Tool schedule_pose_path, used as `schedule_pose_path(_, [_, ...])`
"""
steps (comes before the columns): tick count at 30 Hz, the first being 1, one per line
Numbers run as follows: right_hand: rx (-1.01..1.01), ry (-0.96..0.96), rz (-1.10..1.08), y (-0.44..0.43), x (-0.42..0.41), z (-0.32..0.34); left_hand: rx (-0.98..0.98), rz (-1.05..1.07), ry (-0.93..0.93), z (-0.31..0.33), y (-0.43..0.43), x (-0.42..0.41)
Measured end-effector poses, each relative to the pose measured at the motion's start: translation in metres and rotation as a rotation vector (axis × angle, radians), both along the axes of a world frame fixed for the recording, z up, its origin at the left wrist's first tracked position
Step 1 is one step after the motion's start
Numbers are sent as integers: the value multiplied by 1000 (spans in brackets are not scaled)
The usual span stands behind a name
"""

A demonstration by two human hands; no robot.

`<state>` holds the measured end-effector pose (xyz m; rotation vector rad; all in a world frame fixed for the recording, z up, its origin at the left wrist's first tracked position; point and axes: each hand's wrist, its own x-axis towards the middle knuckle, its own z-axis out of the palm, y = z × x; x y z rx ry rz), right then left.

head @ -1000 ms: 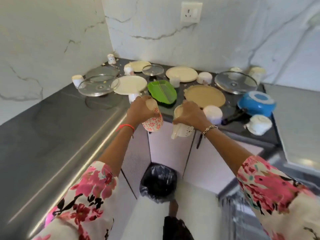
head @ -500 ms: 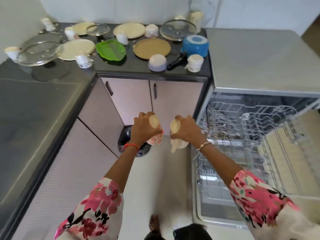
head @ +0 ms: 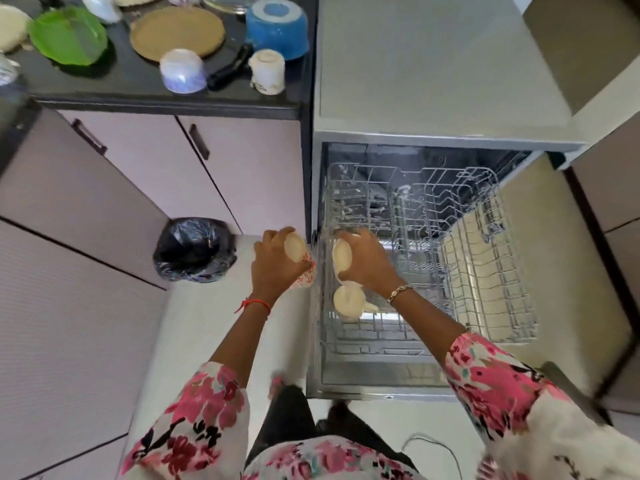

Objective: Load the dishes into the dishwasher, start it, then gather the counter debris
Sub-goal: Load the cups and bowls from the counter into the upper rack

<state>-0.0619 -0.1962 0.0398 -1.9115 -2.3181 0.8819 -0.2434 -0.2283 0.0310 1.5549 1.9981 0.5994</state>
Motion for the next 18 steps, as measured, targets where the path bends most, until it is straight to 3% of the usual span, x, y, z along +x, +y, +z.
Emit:
schedule_pose_path(13, [-98,-176,408,71,29,-102,-99,37,99,-60,25,12])
schedule_pose_path(18, [-119,-85,427,69,32,-141,-126,44,112,-76,28,10])
